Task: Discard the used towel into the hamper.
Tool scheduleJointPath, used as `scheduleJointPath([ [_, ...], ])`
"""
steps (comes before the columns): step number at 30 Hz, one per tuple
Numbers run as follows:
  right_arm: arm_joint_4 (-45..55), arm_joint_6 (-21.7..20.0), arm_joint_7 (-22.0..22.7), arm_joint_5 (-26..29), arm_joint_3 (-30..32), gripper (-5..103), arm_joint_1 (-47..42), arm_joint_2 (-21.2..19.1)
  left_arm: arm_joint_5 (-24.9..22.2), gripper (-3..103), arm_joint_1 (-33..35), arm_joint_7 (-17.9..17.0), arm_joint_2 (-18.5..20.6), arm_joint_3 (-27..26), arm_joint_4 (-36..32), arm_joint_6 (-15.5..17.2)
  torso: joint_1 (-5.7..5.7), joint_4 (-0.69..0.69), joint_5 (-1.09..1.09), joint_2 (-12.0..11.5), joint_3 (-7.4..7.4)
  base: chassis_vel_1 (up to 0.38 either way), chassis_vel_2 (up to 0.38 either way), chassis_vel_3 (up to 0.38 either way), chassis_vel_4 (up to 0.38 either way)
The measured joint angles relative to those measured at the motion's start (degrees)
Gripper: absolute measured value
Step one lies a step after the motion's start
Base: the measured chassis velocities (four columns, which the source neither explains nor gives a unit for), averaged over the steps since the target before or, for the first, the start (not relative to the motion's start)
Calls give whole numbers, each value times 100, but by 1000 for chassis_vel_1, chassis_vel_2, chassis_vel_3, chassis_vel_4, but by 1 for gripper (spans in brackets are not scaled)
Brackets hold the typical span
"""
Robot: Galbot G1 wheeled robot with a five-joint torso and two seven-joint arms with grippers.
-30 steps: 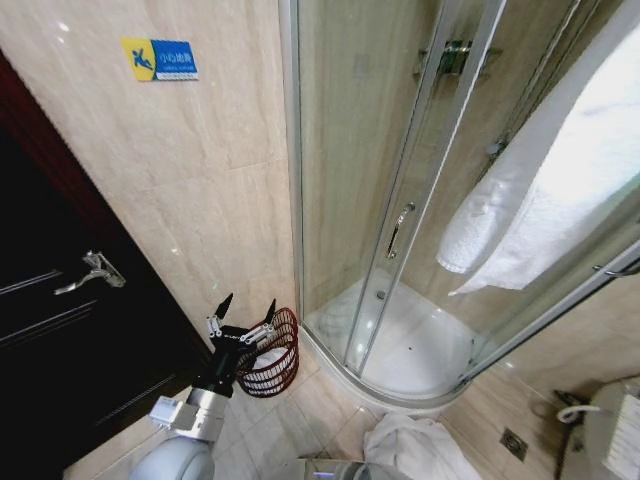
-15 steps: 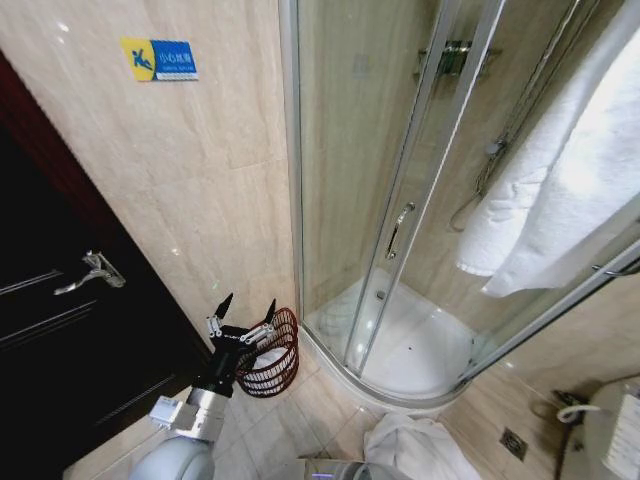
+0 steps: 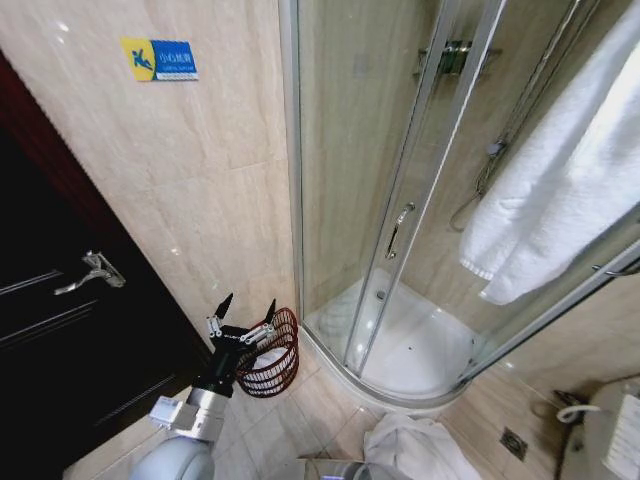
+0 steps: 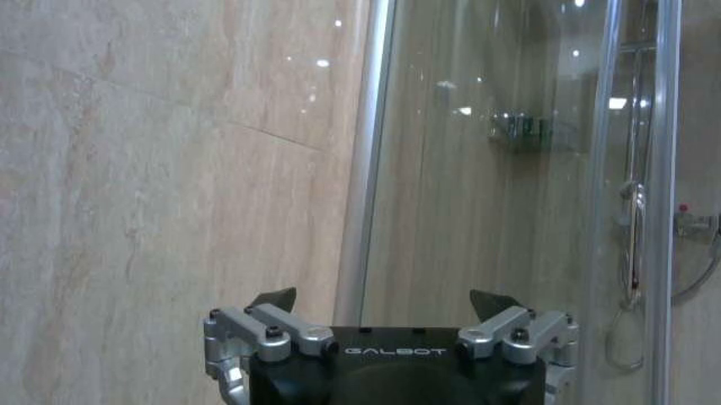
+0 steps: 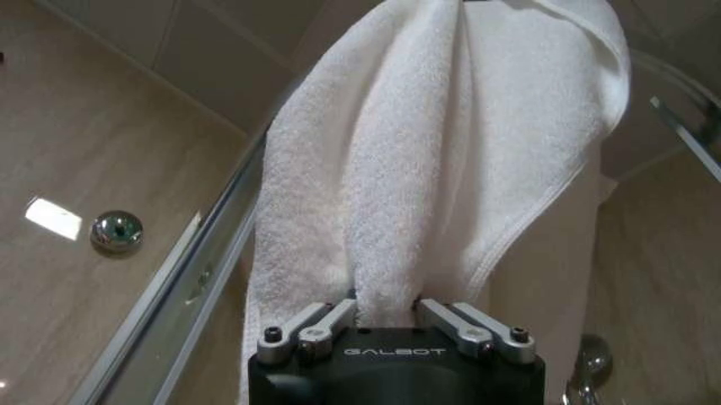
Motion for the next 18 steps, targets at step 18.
scheduleJointPath([
  [18,372,168,-139,-169,859,11,-1288,225,0,100,0,0,0,0,0,0,0,0,-1,0,-1,0,0,0,0],
])
